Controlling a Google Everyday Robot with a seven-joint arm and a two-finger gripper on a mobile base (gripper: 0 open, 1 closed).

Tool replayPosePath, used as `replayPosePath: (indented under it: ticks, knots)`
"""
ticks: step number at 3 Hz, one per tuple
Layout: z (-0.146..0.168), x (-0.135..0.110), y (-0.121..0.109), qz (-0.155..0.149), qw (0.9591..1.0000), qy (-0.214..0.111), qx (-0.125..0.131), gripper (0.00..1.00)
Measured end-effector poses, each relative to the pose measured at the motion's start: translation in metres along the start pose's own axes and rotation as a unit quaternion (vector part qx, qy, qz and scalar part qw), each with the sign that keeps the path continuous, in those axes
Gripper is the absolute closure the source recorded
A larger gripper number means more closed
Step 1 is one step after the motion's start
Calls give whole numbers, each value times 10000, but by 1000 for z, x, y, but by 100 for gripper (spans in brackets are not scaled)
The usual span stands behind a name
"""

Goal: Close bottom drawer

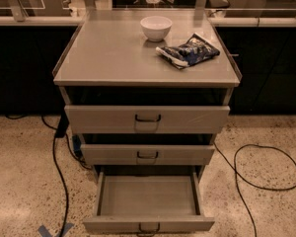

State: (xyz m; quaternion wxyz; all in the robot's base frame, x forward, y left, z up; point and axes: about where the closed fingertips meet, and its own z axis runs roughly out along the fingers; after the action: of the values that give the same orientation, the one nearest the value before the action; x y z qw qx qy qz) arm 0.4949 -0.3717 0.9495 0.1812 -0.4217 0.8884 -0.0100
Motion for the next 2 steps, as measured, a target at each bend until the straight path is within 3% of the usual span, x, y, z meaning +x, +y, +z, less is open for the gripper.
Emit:
replayPosePath:
  ticks: [1, 2]
  knots:
    - [2, 26, -6, 391, 9992, -46, 94, 0]
    - [19, 49, 3, 579, 9978, 310, -1, 0]
